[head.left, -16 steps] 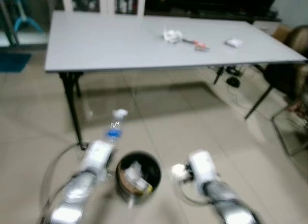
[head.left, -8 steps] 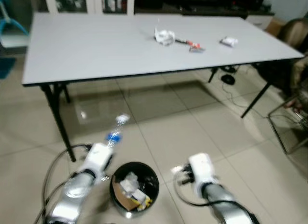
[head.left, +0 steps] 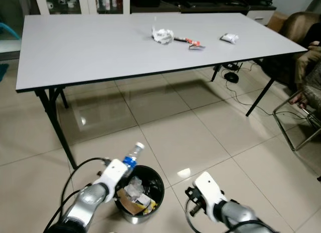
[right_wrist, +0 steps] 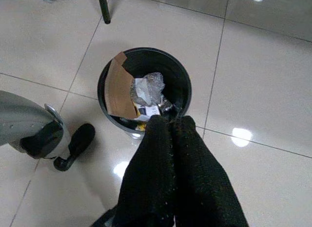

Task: Picking trash to rubbish bin

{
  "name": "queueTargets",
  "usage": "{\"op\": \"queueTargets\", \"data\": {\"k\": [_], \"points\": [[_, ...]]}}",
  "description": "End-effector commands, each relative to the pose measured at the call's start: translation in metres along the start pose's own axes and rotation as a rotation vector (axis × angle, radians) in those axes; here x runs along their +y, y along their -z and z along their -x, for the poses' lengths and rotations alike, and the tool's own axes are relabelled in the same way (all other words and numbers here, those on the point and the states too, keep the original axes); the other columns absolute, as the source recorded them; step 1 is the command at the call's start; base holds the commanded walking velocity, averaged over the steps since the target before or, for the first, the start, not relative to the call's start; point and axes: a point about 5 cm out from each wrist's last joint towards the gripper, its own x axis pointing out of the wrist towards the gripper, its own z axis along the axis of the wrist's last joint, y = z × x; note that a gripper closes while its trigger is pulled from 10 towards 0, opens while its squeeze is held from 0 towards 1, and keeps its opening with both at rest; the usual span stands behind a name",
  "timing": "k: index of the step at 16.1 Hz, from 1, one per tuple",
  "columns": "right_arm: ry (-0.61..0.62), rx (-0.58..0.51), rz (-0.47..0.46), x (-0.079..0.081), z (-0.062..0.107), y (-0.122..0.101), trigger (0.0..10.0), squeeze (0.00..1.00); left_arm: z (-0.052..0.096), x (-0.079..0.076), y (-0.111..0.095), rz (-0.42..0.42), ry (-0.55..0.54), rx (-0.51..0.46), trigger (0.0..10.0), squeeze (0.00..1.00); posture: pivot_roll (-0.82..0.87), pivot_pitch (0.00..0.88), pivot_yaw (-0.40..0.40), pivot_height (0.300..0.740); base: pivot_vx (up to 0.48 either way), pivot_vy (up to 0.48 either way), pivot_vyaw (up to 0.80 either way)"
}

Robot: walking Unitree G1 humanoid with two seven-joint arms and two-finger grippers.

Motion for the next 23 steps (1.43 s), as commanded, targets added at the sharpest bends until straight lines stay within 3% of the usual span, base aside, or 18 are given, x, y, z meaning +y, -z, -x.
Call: {"op": "queueTargets", "data": {"k": [1,4,7,8,9,18,21,22,23], "points": [[-0.005,-0.015,-0.004,-0.003,0.005,-0.005,10.0,0.00,-0.006,-0.004,-0.013,-0.024,0.028,-0.038,10.0,0.00,-0.05,0.069,-0.120,0.740,0.000,0.000,0.00],[-0.004,-0.015,-0.012,-0.005,0.010,-0.006,10.0,0.00,-0.013,-0.001,-0.036,0.036,-0.003,-0.125,10.0,0.00,-0.07,0.073,-0.122,0.740,0.000,0.000,0.00],[-0.007,-0.008,-0.009,-0.005,0.012,-0.006,10.0,0.00,-0.017,-0.003,-0.049,0.037,0.013,-0.158,10.0,0.00,-0.07,0.076,-0.124,0.740,0.000,0.000,0.00],[-0.007,-0.008,-0.010,-0.005,0.013,-0.006,10.0,0.00,-0.018,-0.002,-0.050,0.035,0.011,-0.164,10.0,0.11,-0.07,0.077,-0.124,0.740,0.000,0.000,0.00],[-0.005,-0.007,-0.011,-0.004,0.013,-0.007,10.0,0.00,-0.018,-0.001,-0.054,0.045,0.003,-0.185,10.0,1.00,-0.07,0.076,-0.124,0.740,0.000,0.000,0.00],[0.011,-0.003,-0.010,-0.003,0.011,-0.008,10.0,0.00,-0.020,-0.007,-0.072,0.089,0.042,-0.306,10.0,1.00,-0.07,0.076,-0.128,0.740,0.000,0.000,0.00],[0.024,-0.005,-0.008,-0.005,0.012,-0.008,10.0,0.00,-0.019,-0.010,-0.068,0.074,0.015,-0.309,10.0,1.00,-0.08,0.076,-0.120,0.740,0.000,0.000,0.00],[0.050,-0.012,-0.015,-0.006,0.013,-0.008,10.0,0.00,-0.016,-0.006,-0.053,0.120,-0.057,-0.291,10.0,0.00,-0.08,0.071,-0.108,0.740,0.000,0.000,0.00],[0.075,-0.019,-0.022,-0.008,0.014,-0.009,10.0,0.00,-0.013,-0.004,-0.041,0.187,-0.104,-0.272,10.0,0.00,-0.08,0.070,-0.106,0.740,0.000,0.000,0.00]]}}
